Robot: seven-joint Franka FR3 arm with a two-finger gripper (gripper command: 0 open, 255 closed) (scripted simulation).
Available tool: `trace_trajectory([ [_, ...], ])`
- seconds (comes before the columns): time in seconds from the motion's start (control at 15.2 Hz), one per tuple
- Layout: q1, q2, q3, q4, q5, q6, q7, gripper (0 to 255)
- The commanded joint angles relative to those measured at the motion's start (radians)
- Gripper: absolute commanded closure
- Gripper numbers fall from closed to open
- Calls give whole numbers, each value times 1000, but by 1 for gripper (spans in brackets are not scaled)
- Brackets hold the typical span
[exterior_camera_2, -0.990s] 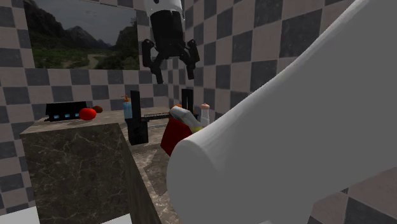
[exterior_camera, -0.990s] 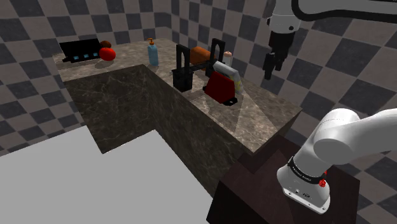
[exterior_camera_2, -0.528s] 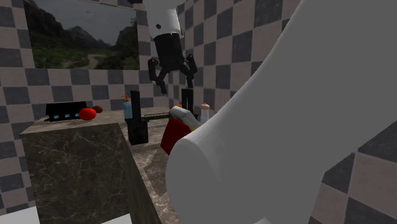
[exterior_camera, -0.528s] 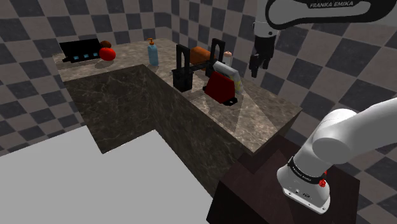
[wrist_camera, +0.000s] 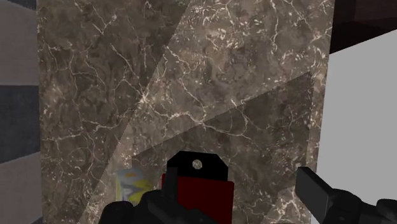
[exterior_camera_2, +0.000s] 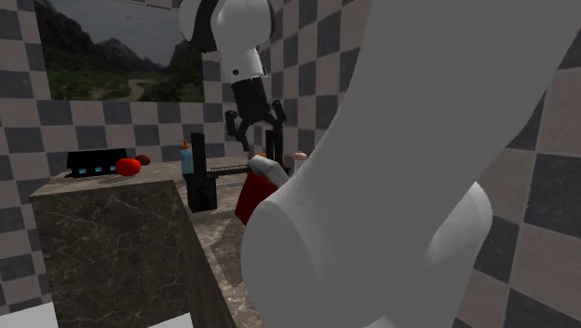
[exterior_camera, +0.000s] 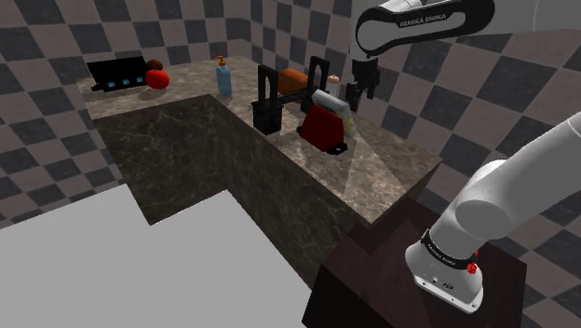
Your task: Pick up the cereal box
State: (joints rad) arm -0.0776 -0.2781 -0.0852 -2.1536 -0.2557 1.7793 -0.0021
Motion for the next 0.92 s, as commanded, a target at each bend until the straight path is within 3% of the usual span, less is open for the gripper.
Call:
trace_trajectory([
  [0.0, -11, 74, -12, 45, -16, 33, -2, 0],
  [0.73, -60, 476, -60, 390, -60, 116, -15, 0],
  [0.86, -63, 504, -63, 406, -61, 128, -13, 0],
])
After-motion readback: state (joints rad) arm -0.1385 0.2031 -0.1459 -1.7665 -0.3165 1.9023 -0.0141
